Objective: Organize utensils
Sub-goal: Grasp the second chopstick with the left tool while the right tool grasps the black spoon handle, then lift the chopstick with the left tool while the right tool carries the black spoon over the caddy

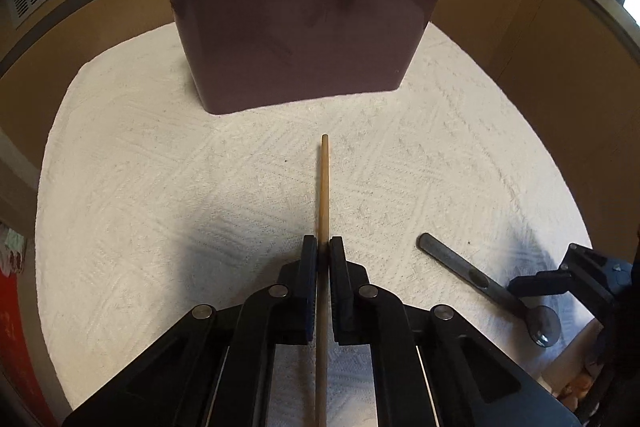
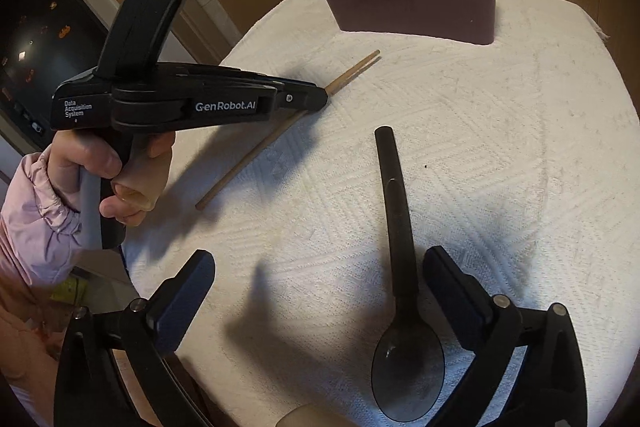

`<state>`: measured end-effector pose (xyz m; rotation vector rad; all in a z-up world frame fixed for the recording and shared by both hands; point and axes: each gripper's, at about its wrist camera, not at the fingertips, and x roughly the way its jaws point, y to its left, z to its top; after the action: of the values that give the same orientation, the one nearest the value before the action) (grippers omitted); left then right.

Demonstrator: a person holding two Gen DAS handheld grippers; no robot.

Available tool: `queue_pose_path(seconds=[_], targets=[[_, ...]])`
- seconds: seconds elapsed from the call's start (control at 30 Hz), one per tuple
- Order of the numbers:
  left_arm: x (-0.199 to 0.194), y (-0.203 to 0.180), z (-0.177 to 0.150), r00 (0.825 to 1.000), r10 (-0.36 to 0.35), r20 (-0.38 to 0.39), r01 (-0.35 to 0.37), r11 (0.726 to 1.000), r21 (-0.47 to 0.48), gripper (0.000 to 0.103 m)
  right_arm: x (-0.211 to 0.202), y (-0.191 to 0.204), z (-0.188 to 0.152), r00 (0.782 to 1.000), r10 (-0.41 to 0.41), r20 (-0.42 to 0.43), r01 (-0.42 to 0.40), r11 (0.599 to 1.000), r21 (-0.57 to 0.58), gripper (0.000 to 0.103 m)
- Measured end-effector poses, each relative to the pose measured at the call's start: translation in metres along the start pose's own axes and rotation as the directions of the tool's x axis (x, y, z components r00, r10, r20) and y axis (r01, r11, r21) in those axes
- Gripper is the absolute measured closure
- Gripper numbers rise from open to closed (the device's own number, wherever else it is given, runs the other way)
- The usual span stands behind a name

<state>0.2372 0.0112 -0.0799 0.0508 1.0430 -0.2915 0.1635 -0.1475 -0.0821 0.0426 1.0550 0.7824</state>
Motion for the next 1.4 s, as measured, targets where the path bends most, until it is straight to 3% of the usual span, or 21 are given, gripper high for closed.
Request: queue_pose_path(seconds=[0.13,0.23,0.3,0.33,0.4,0.47,0.53,0.6,0.67,0.73,0.8,1.0,1.1,1.13,1.2,1.27,1.4], targets=[[-0.029,0.006,-0.007,0.995,-0.005,0.101,0.01,0.999,-0.049,0.097,0.0,-0.007,0.003,0.999,0.03,0.028,-0.032,0.997,0.067,0.0],[-0.053,0.011,-0.011,0.984,0.005,0.177,0.01,0.997,-0.083,0.097,0.0,-0.007,0.003,0.999,0.03,0.029,-0.031,0.999,0.032,0.0],[-0.066,0.014,-0.012,0.975,0.022,0.222,0.0,0.995,-0.098,0.097,-0.001,-0.001,0.004,1.0,-0.013,0.007,0.013,1.0,-0.027,0.001],[-0.072,0.015,-0.013,0.971,0.025,0.239,0.0,0.995,-0.103,0.097,-0.002,0.003,0.004,0.997,-0.08,0.017,0.081,0.995,-0.057,0.001],[-0.08,0.016,-0.013,0.965,0.017,0.263,0.014,0.993,-0.117,0.097,-0.007,0.012,0.008,0.97,-0.225,0.094,0.237,0.962,-0.137,0.012],[-0.088,0.018,-0.013,0.959,0.01,0.283,0.027,0.991,-0.127,0.097,-0.006,0.017,0.013,0.942,-0.313,0.124,0.333,0.919,-0.212,0.041],[-0.095,0.02,-0.014,0.954,0.01,0.299,0.031,0.991,-0.132,0.097,-0.005,0.014,0.022,0.941,-0.318,0.117,0.337,0.914,-0.224,0.051],[-0.104,0.022,-0.017,0.951,0.007,0.309,0.037,0.99,-0.135,0.097,-0.002,0.012,0.024,0.946,-0.309,0.102,0.324,0.918,-0.228,0.052],[-0.105,0.023,-0.018,0.951,0.008,0.308,0.036,0.99,-0.135,0.097,0.0,0.011,0.027,0.935,-0.34,0.1,0.354,0.904,-0.241,0.064],[-0.103,0.024,-0.018,0.954,0.014,0.299,0.028,0.99,-0.136,0.097,0.007,0.008,0.029,0.925,-0.371,0.084,0.38,0.89,-0.253,0.076],[-0.098,0.026,-0.02,0.96,0.02,0.28,0.023,0.989,-0.149,0.097,0.012,0.005,0.028,0.935,-0.351,0.047,0.351,0.905,-0.24,0.083],[-0.079,0.037,-0.024,0.982,0.009,0.191,0.028,0.982,-0.188,0.095,0.016,0.009,0.026,0.958,-0.287,-0.011,0.278,0.935,-0.22,0.084],[-0.072,0.037,-0.025,0.988,0.011,0.153,0.018,0.983,-0.185,0.095,0.019,0.017,0.023,0.947,-0.321,0.003,0.31,0.913,-0.265,0.085],[-0.07,0.037,-0.024,0.99,0.015,0.139,0.01,0.984,-0.178,0.095,0.02,0.018,0.023,0.944,-0.329,0.003,0.318,0.91,-0.266,0.093],[-0.065,0.036,-0.023,0.994,0.014,0.104,0.003,0.987,-0.161,0.095,0.016,0.019,0.024,0.944,-0.33,0.01,0.321,0.909,-0.264,0.093],[-0.056,0.036,-0.021,0.999,0.002,0.048,0.005,0.99,-0.143,0.093,0.007,0.018,0.026,0.941,-0.336,0.042,0.336,0.91,-0.244,0.093],[-0.03,0.031,-0.014,0.995,-0.025,-0.093,0.016,0.995,-0.102,0.081,-0.017,0.011,0.033,0.942,-0.319,0.104,0.334,0.925,-0.184,0.093]])
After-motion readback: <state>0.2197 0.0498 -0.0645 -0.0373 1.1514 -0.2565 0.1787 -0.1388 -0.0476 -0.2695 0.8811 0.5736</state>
